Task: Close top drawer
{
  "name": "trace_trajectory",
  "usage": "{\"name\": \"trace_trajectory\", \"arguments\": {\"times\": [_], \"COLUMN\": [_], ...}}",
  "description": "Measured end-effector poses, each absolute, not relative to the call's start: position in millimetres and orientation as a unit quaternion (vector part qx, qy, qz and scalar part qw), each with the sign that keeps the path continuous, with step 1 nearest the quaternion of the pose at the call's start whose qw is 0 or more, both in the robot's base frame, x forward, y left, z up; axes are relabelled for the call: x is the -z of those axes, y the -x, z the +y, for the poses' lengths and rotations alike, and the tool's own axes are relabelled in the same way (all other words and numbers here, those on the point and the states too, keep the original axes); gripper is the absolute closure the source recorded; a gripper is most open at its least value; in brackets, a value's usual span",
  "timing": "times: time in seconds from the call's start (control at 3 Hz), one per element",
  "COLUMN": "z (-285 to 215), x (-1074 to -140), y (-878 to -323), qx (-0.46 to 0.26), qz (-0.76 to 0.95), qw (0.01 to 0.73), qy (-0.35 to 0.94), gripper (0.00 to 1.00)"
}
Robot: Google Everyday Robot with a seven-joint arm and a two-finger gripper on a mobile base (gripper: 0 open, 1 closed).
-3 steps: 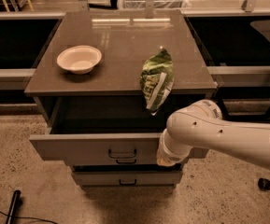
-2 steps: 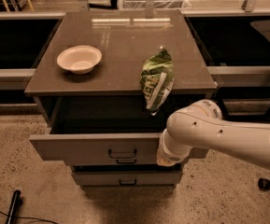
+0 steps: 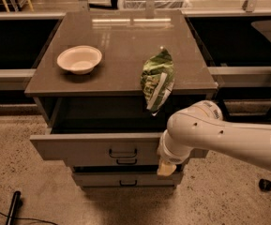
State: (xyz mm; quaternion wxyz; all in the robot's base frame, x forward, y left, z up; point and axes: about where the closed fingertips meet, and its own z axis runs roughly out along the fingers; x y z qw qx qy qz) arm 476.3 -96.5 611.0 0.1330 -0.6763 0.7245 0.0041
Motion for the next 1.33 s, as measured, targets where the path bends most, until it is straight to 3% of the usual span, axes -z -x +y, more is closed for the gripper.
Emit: {"name": "trace_trajectory", "arguments": {"times": [0.33, 0.67, 1.0, 1.33], "z": [-96.5, -96.5, -87.8, -83.9], "x": [-611.0, -611.0, -613.8, -614.1], "y": [-476.2, -476.2, -474.9, -489.4], "qx": [-0.004, -0.004, 0.002, 0.004], "qz": [0.725, 0.725, 0.707, 0.694], "qw": [0.133, 0.133, 0.126, 0.121], "qy": [0.676, 0.676, 0.696, 0.71], "gripper": [0.0, 0.0, 0.16, 0.4]}}
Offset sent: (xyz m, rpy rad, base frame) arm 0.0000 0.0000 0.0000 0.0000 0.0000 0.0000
